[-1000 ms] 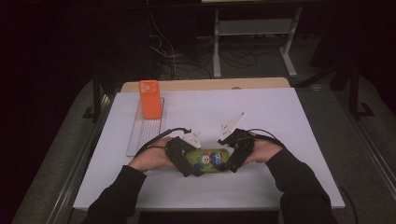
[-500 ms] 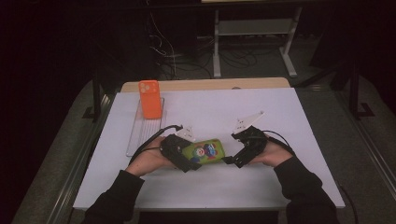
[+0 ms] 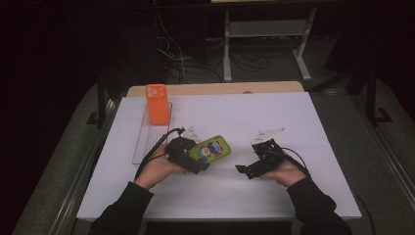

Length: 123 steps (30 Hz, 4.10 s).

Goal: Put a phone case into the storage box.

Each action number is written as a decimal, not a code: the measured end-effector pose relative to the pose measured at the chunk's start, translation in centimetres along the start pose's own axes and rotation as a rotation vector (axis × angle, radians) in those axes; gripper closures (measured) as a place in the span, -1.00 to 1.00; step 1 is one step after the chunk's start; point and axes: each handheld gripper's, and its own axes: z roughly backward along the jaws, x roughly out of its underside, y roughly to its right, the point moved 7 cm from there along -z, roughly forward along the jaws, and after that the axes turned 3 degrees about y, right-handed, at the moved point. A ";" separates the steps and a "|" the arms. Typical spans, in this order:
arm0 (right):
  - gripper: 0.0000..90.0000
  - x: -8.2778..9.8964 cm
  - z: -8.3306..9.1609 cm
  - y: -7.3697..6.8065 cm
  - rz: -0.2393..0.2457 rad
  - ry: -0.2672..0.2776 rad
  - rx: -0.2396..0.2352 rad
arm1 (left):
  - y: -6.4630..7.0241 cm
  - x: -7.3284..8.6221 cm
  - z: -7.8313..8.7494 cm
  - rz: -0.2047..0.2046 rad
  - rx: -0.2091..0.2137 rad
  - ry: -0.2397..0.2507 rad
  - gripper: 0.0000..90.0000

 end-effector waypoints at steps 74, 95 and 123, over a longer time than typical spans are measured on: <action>-0.98 -0.6 -2.7 -3.4 1.086 0.072 0.659 | 0.5 0.0 -0.5 0.030 0.002 -0.010 -0.67; -0.08 -1.2 -4.7 -6.0 1.279 0.088 0.706 | 1.1 -0.1 -0.6 0.013 0.014 -0.025 -0.67; 0.68 -1.0 -4.5 -6.5 1.316 0.083 0.719 | 1.3 -0.6 0.0 0.024 0.030 0.027 -0.85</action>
